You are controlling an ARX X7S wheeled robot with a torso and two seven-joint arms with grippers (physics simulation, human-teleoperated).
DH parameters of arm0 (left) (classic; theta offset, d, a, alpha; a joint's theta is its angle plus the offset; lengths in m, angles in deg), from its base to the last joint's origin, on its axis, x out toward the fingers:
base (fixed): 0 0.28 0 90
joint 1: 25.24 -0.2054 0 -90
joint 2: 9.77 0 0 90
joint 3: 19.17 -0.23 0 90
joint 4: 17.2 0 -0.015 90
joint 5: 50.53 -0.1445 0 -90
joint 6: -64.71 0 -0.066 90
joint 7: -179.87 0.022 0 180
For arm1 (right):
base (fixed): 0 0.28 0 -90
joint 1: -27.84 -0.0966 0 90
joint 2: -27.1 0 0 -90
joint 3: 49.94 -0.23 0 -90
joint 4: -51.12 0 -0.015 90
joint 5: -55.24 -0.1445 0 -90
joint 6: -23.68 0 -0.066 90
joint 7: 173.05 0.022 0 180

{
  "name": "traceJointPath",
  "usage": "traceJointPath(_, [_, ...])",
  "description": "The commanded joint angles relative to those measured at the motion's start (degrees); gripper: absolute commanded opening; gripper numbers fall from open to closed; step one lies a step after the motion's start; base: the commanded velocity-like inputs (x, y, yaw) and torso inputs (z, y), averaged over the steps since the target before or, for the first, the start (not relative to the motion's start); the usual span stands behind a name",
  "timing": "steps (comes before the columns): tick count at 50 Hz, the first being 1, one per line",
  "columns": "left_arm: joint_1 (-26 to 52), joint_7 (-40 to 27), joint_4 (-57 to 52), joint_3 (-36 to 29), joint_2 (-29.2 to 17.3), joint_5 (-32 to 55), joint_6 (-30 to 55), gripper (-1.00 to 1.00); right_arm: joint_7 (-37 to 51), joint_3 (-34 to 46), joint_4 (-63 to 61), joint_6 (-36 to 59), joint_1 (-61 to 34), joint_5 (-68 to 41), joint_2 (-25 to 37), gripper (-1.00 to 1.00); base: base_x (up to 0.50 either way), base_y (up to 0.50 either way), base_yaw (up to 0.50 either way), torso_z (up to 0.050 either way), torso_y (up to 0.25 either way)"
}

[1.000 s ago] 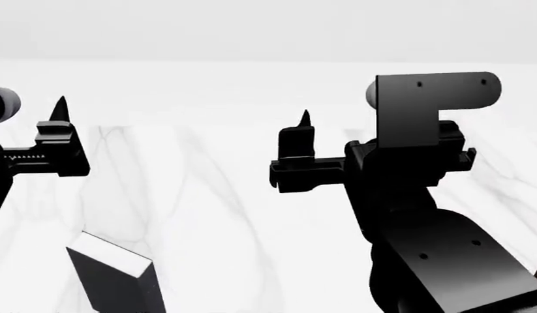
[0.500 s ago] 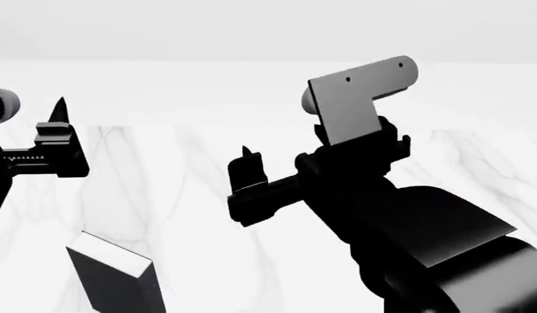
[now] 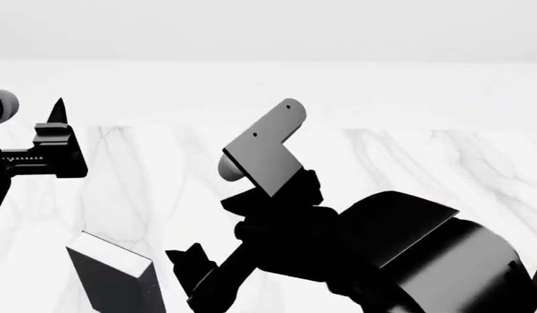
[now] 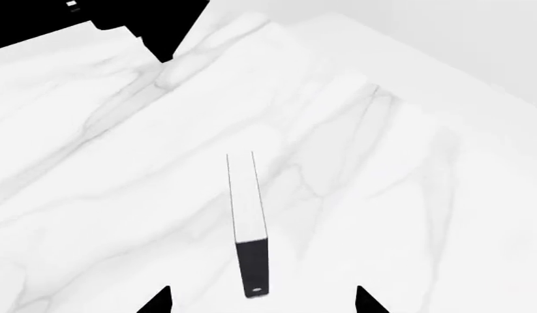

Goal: Pick up the book on the left and place it on top of the shelf.

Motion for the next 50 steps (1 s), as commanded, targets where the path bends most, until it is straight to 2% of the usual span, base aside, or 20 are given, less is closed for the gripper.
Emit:
traceJointPath(1, [-0.1, -0.1, 0.2, -0.1, -0.2, 0.3, -0.3, 1.00, -3.0, 2.8, 1.2, -1.5, -0.3, -0.1, 0.4, 1.00, 0.00, 0.00, 0.00, 0.000, 0.000])
traceJointPath(14, [0.1, -0.5, 0.2, -0.5, -0.3, 0.5, 0.0, 1.00, -4.9, 5.2, 6.6, -5.9, -1.2, 1.7, -2.7, 1.00, 0.00, 0.00, 0.00, 0.000, 0.000])
traceJointPath(29, [0.6, -0.9, -0.1, -0.8, -0.4, 0.9, 0.4, 1.00, -9.8, 11.5, 22.9, -15.1, -2.8, 7.0, -10.2, 1.00, 0.00, 0.00, 0.00, 0.000, 0.000])
traceJointPath(50, [0.1, -1.2, 0.0, -0.9, -0.7, 1.3, 0.1, 1.00, -12.8, 15.3, 34.8, -21.3, -4.7, 9.4, -16.2, 1.00, 0.00, 0.00, 0.00, 0.000, 0.000])
